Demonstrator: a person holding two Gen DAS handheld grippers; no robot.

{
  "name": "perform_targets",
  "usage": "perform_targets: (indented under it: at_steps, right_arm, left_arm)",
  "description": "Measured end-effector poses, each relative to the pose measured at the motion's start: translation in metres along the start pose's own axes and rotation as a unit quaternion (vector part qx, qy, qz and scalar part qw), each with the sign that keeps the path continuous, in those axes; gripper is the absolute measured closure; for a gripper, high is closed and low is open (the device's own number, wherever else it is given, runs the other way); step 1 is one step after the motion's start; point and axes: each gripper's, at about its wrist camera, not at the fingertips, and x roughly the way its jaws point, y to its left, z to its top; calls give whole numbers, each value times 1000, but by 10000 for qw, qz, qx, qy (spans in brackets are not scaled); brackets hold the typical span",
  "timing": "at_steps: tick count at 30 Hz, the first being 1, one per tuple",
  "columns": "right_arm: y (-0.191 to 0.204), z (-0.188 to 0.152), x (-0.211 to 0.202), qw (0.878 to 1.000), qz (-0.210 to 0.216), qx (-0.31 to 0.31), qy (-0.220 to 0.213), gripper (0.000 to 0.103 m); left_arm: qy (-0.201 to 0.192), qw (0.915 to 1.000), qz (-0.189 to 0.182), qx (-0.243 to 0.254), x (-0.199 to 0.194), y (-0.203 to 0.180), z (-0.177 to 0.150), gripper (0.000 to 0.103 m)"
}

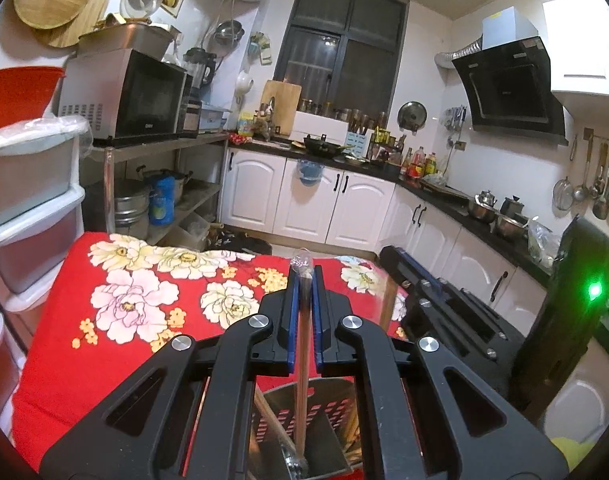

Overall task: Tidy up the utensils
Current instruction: 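Lift both chopstick pairs and carry them above the mesh caddy, then lower the chopsticks into the caddy compartments and open both grippers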

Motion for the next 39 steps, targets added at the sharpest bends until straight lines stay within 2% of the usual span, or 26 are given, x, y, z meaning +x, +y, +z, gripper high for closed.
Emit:
perform_targets:
  at_steps: [9,18,29,34,37,39]
  right_arm:
    - [0,-16,-4,9999,-9,10,169,98]
    - [-1,-28,-20,9984,152,-137,535,98]
    - [-1,-31,-50,9943,410,-305,937,97]
    - [0,-32,-61,9926,412,-393,1072,97]
    - [-1,-32,-67,9911,450,-392,1189,85]
    - [-1,-33,-72,9905,455,-419,1231,83]
  left_arm:
    - [232,9996,114,-60,8,9,-23,101]
    - [509,9985,162,-109,8,14,-47,101]
    - [655,9977,187,-48,-7,13,-56,101]
    - [760,9969,206,-64,-15,12,-61,95]
    - [806,9965,199,-80,-21,12,-64,88]
    - [846,9962,182,-55,-26,11,-66,82]
